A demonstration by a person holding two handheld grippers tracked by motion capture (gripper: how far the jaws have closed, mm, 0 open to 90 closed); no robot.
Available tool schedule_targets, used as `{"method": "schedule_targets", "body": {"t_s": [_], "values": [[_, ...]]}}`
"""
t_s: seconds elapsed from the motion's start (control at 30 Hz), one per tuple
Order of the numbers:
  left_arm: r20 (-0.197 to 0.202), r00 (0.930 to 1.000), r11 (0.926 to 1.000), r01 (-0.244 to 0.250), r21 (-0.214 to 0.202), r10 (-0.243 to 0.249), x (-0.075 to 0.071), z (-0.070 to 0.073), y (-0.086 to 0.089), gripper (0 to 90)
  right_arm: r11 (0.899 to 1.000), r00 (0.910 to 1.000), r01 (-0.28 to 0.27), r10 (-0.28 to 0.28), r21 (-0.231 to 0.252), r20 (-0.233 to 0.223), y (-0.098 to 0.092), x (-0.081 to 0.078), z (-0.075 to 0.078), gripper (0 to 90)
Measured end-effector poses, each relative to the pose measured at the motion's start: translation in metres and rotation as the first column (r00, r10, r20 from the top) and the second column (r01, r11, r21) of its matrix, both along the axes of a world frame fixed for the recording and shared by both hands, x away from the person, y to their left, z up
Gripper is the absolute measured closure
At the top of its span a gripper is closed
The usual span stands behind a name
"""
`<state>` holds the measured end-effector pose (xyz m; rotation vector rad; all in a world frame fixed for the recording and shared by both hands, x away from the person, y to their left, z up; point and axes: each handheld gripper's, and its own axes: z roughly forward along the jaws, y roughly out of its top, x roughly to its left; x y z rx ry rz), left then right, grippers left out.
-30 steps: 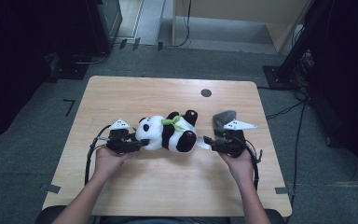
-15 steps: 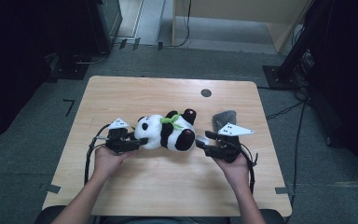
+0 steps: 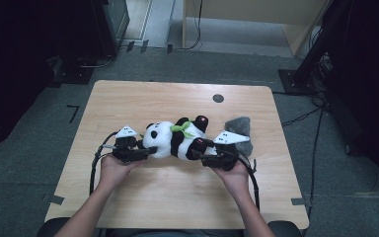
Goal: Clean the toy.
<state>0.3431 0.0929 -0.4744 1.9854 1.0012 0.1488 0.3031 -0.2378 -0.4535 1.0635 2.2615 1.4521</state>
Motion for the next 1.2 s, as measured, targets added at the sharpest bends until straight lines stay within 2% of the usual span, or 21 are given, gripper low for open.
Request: {"method": "schedule_targets", "body": {"t_s": [0.2,0.4,0.47,0.5,0.57,0.63,0.77,0.9,0.97,1.0,1.1,1.13,1.2], "values": [[-0.006,1.0000,1.0000,0.003,-0.004,-0.003,0.001,-0.001,0.001,45.0,0.999,0.9986,0.023,-0.022,-0.028,0.048,0.010,0.004,-0.003,37.6],[-0.014,0.9998,0.9998,0.013,-0.015,-0.013,0.002,-0.002,0.002,43.6,0.998,0.9965,0.027,-0.022,-0.061,0.080,0.014,0.003,-0.002,52.6],[-0.007,0.9999,0.9999,0.009,-0.012,-0.009,0.002,-0.002,0.002,41.8,0.996,0.9963,0.045,-0.039,-0.079,0.077,0.016,0.003,0.002,56.5],[0.002,1.0000,1.0000,0.007,-0.006,-0.007,0.002,-0.002,0.003,40.2,0.996,0.9968,0.047,-0.043,-0.072,0.067,0.017,0.003,0.003,58.6],[0.004,1.0000,1.0000,-0.003,-0.009,0.003,0.003,-0.001,0.003,36.0,0.997,0.9989,0.034,-0.032,-0.069,0.033,0.017,0.006,0.007,62.2],[0.013,0.9999,0.9998,-0.008,-0.020,0.008,0.004,0.002,0.005,33.9,0.997,0.9992,0.030,-0.028,-0.077,0.030,0.018,0.009,0.013,64.6],[0.024,0.9997,0.9972,0.006,-0.075,-0.004,0.007,0.005,0.010,28.7,0.999,0.9993,0.035,-0.035,-0.025,0.009,0.016,0.015,0.026,67.1],[0.067,0.9970,0.9914,0.046,-0.122,-0.038,0.007,0.009,0.016,26.0,1.000,0.9997,0.024,-0.024,0.015,-0.007,0.011,0.021,0.035,68.0],[0.106,0.9927,0.9894,0.071,-0.127,-0.058,0.006,0.012,0.018,25.5,0.999,0.9996,0.029,-0.028,0.029,-0.008,0.009,0.022,0.039,68.4],[0.139,0.9877,0.9877,0.089,-0.128,-0.071,0.005,0.013,0.019,25.1,0.999,0.9995,0.029,-0.028,0.039,-0.010,0.008,0.022,0.041,68.4],[0.184,0.9793,0.9910,0.102,-0.087,-0.084,0.003,0.015,0.023,25.6,0.999,0.9992,0.041,-0.041,0.033,0.000,0.005,0.021,0.049,68.8],[0.186,0.9787,0.9910,0.104,-0.084,-0.087,0.002,0.015,0.024,26.1,0.998,0.9989,0.047,-0.047,0.039,0.002,0.003,0.020,0.052,68.9],[0.163,0.9800,0.9851,0.133,-0.109,-0.114,0.004,0.014,0.029,26.2,0.997,0.9982,0.060,-0.060,0.050,0.001,-0.002,0.020,0.055,69.1]]}}
